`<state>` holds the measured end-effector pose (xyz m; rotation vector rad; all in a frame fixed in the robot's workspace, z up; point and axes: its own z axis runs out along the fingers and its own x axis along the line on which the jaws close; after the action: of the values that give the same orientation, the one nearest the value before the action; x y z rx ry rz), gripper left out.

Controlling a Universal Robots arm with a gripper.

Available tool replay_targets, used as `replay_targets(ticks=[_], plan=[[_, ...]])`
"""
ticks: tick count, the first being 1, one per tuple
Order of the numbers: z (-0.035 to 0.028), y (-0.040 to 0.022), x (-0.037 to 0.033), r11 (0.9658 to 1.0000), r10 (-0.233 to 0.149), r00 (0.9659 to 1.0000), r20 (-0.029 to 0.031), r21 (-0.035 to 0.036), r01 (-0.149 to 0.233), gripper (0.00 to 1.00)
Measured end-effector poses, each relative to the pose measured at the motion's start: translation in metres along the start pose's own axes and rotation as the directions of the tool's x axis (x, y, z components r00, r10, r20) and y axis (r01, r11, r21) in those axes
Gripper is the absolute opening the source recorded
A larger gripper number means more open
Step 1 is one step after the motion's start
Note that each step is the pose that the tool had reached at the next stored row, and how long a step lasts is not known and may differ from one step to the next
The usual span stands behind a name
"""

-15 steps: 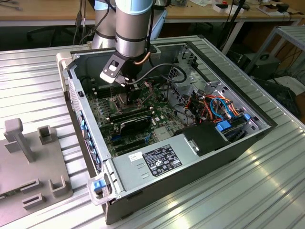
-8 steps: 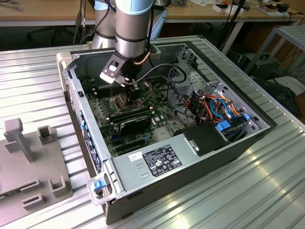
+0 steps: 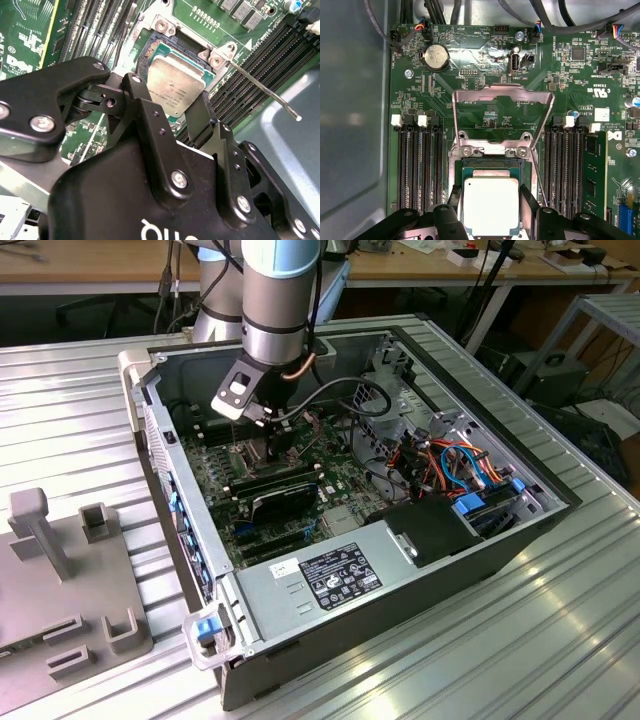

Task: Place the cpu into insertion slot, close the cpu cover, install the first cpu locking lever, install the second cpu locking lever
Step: 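Place the cpu into insertion slot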

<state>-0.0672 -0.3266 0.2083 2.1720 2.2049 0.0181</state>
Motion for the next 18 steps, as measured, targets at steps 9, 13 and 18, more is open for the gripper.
replay_targets(ticks=[9, 13, 18], plan=[[0.0013, 0.0000, 0.0000, 1.0000, 0.000, 1.0000, 0.0000, 0.0000, 0.000, 0.55], [0.0021, -0.0002, -0.0004, 1.0000, 0.000, 1.0000, -0.0003, -0.0002, 0.000, 0.55], [0.0036, -0.0003, -0.0011, 1.0000, 0.009, 1.0000, 0.0020, 0.0003, -0.009, 0.55]])
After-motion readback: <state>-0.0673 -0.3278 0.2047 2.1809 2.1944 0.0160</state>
